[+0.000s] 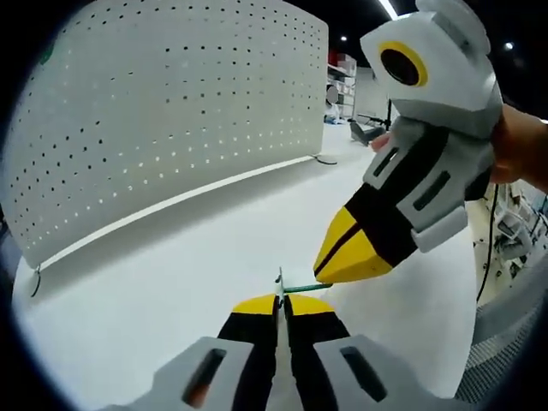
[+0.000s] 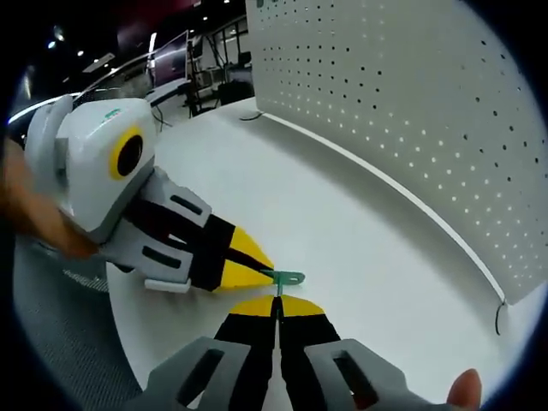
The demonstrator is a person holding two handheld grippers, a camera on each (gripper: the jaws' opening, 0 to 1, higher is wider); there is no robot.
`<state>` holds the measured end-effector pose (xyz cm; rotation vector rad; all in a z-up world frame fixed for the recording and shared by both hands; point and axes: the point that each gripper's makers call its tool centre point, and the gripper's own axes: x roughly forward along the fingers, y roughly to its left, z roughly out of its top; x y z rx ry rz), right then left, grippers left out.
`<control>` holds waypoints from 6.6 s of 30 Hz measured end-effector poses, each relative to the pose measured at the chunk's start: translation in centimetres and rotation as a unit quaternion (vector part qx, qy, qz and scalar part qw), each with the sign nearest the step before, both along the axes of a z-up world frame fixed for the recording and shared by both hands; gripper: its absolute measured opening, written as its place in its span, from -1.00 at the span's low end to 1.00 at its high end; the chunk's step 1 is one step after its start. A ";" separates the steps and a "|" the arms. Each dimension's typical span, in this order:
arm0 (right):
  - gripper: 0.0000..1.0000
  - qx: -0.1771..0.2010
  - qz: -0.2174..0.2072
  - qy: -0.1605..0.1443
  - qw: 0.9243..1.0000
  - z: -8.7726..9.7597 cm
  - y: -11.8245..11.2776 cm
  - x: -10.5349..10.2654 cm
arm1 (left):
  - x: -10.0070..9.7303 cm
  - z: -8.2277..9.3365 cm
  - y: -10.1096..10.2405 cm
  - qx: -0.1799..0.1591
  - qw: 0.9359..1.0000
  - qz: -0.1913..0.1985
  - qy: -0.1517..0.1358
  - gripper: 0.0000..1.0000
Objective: Insert the hook assembly into the mounting plate slot until the hook locks in place.
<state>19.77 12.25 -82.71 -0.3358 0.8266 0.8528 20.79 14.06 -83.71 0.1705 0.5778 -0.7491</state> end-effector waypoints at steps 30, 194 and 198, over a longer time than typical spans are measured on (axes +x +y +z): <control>-0.95 0.051 -0.027 -0.059 0.997 6.8 -0.4 1.1 | -0.7 6.0 2.7 -0.093 0.996 -0.014 -0.009 -0.96; -0.90 0.229 -0.024 -0.005 0.973 18.7 6.7 -3.4 | -3.6 19.7 7.5 -0.106 0.979 -0.006 -0.175 -0.95; -0.88 0.221 -0.021 -0.025 0.975 18.9 6.6 -3.4 | -3.3 19.9 8.0 -0.123 0.979 0.015 -0.164 -0.95</control>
